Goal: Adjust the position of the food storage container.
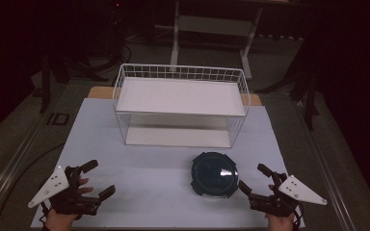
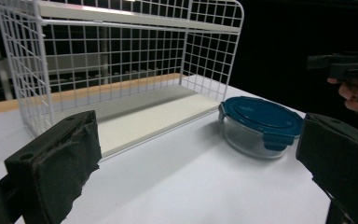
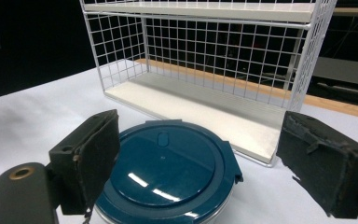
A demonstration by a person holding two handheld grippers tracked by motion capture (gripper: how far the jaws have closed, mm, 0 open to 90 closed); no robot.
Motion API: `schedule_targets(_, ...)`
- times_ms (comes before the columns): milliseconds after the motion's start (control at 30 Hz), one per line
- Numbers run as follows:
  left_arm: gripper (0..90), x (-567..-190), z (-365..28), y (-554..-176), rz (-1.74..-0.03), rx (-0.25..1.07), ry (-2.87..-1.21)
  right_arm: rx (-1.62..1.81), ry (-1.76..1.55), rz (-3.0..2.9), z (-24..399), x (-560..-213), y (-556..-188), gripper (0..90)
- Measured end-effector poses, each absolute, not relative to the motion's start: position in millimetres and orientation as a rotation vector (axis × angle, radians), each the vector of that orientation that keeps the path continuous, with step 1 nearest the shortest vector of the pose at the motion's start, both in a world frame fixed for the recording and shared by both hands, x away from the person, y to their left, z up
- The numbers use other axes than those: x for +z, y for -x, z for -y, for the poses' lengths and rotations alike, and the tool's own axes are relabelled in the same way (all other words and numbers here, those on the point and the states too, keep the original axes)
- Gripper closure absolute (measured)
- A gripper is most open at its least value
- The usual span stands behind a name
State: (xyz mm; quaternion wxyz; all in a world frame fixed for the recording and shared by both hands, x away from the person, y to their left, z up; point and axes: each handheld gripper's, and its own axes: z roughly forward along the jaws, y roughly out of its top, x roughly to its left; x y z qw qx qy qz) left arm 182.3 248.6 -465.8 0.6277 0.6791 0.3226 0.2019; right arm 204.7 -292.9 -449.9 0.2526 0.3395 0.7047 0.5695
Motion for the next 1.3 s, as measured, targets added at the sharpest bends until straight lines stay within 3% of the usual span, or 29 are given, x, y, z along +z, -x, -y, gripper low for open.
schedule_targets(1033,0.1,-465.0,-240.8,-179.5,-0.683,0.462,-1.603,1.614,-0.962,-1.934,293.0,-425.8,-224.8,13.0)
schedule_targets(1233,0.1,-465.8,-238.3,-179.4,-0.671,0.461,-1.612,1.576,-0.994,-1.968,295.5,-431.4,-238.7,20.3)
schedule_targets(1300,0.2,-465.1,-238.8,-178.8,-0.669,0.467,-1.609,1.533,-0.998,-2.012,296.1,-436.1,-244.3,29.9)
